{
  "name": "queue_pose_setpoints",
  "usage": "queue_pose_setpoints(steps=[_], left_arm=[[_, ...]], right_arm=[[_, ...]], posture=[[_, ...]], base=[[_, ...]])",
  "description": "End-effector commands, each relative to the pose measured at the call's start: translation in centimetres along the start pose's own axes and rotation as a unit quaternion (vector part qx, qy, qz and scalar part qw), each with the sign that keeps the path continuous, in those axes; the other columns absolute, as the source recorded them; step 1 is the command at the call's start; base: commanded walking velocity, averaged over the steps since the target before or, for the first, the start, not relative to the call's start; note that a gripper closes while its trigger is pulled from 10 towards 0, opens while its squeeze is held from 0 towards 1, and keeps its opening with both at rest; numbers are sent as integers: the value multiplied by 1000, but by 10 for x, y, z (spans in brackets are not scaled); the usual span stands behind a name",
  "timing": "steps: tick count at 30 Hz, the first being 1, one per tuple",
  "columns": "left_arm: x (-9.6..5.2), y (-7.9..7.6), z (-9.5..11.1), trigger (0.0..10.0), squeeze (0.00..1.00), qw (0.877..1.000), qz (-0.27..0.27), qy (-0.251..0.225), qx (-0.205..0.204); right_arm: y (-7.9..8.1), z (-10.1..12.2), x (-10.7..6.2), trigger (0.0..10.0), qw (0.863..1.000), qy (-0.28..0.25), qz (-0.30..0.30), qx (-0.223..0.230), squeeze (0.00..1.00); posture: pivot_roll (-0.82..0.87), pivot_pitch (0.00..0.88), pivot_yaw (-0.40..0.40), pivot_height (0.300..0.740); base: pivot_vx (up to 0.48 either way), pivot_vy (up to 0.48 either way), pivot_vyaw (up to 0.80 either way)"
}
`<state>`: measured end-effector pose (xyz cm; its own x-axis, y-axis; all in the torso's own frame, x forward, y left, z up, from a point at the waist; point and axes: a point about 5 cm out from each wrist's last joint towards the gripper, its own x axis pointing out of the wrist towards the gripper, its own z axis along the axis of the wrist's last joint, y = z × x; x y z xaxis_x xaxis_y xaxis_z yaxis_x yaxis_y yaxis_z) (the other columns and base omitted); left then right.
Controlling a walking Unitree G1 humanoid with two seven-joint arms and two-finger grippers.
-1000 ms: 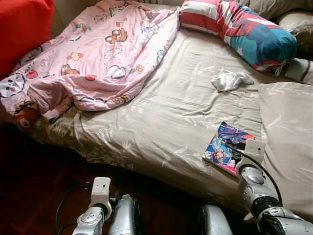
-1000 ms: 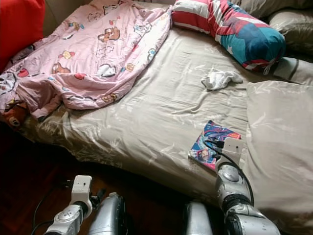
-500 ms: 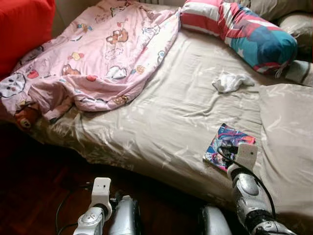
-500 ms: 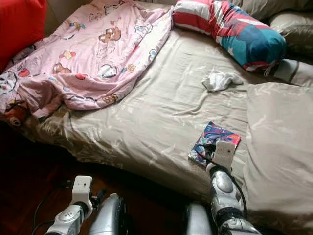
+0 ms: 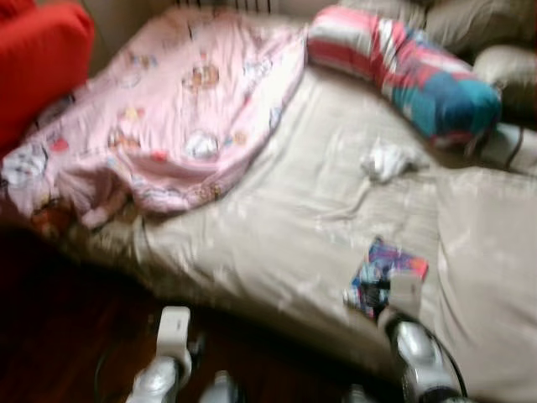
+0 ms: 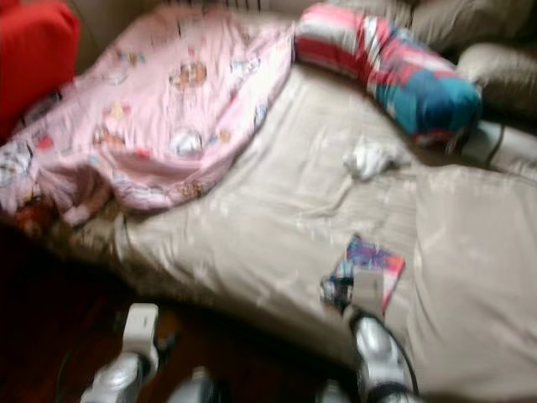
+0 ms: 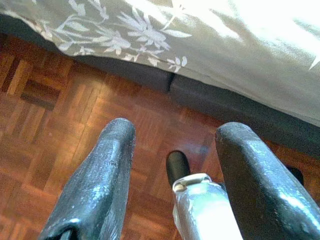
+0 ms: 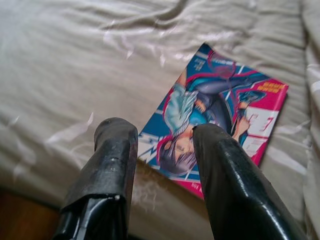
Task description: Clean up the room
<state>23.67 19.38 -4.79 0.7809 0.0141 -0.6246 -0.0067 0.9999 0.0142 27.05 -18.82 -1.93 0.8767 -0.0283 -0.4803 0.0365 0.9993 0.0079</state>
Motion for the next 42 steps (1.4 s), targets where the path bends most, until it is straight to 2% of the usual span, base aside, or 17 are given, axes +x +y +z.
queue_pose_setpoints(steps=[1, 3, 4, 6, 8, 12, 15, 24, 42], left_arm=[[-8, 4, -27, 10000, 0, 998, 13, 54, -7], [-11, 5, -36, 10000, 0, 997, 16, 72, -10], [-15, 7, -45, 10000, 0, 996, 20, 91, -14], [-16, 7, -49, 10000, 0, 995, 21, 98, -16], [-20, 8, -57, 10000, 0, 993, 25, 111, -38], [-25, 9, -66, 10000, 0, 992, 29, 120, -41], [-27, 8, -70, 10000, 0, 991, 25, 125, -34], [-25, 8, -67, 10000, 0, 991, 18, 126, -40], [-25, 10, -67, 10000, 0, 991, 19, 130, -29]], right_arm=[[0, -27, -9, 10000, 998, 58, 4, -8, 0], [-1, -43, -16, 10000, 996, 90, 3, -13, 0], [-3, -60, -24, 10000, 991, 130, 6, -29, 0], [-4, -68, -28, 10000, 989, 146, 5, -37, 0], [-9, -81, -36, 10000, 984, 175, -10, -45, 0], [-12, -91, -43, 10000, 982, 187, -29, -16, 0], [-10, -103, -52, 10000, 978, 206, -23, -16, 0], [-16, -113, -59, 10000, 974, 223, -48, 7, 0], [-19, -124, -68, 10000, 968, 246, -53, 11, 0]], posture=[[-113, 120, 28, 740], [-104, 117, 19, 740], [-92, 112, 9, 740], [-90, 111, 7, 740], [-86, 107, 3, 740], [-97, 101, 5, 740], [-95, 99, 12, 740], [-117, 82, 34, 740], [-100, 108, 33, 740]], base=[[0, 0, 0], [0, 0, 0], [0, 0, 0], [0, 0, 0], [0, 0, 0], [0, 0, 0], [0, 0, 0], [0, 0, 0], [0, 309, 0]])
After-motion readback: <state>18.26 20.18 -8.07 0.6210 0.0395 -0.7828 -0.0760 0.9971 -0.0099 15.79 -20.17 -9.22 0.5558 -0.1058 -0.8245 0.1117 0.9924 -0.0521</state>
